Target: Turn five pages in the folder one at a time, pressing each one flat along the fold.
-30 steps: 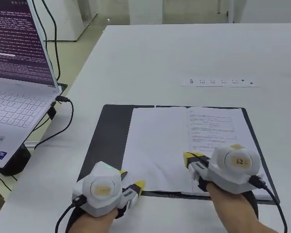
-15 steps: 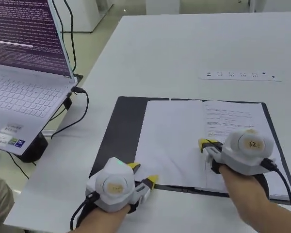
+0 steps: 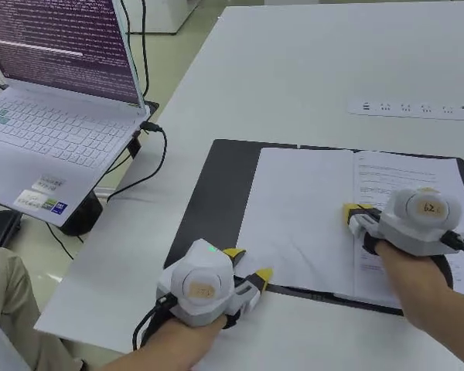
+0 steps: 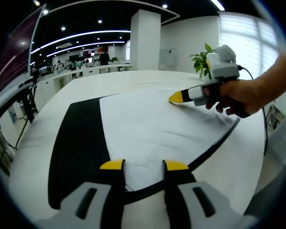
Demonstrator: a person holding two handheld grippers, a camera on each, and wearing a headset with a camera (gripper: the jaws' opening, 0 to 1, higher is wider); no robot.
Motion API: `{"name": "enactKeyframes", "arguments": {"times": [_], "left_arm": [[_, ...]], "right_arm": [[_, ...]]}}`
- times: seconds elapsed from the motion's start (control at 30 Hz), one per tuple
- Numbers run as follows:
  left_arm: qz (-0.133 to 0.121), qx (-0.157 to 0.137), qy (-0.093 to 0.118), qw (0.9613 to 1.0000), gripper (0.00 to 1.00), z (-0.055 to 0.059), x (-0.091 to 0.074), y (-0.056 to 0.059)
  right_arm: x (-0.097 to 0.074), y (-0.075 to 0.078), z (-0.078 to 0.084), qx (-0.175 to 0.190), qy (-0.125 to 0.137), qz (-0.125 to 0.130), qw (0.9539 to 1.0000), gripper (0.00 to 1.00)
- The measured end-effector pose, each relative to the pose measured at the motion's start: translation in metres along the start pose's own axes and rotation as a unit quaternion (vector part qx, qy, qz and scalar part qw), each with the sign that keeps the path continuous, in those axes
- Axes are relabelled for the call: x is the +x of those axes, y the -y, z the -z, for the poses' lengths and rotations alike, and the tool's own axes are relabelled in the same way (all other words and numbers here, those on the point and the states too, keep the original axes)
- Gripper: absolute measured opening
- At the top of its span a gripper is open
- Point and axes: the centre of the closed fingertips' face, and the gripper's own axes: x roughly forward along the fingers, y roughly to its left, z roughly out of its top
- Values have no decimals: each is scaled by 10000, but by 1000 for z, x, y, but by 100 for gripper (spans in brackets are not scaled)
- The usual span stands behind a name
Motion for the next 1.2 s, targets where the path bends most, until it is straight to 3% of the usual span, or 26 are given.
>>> {"name": "enactKeyframes", "arguments": {"times": [0.3, 0.73, 1.2], "left_arm": [[-35, -38, 52, 10000, 27, 0, 0, -2], [-33, -22, 104, 9999, 28, 0, 0, -2], [-31, -23, 119, 9999, 28, 0, 0, -2]], "right_arm": [[11, 1, -12, 60, 93, 36, 9999, 0], [31, 15, -27, 88, 165, 128, 9997, 0], [64, 30, -44, -28, 176, 218, 9996, 0]]}}
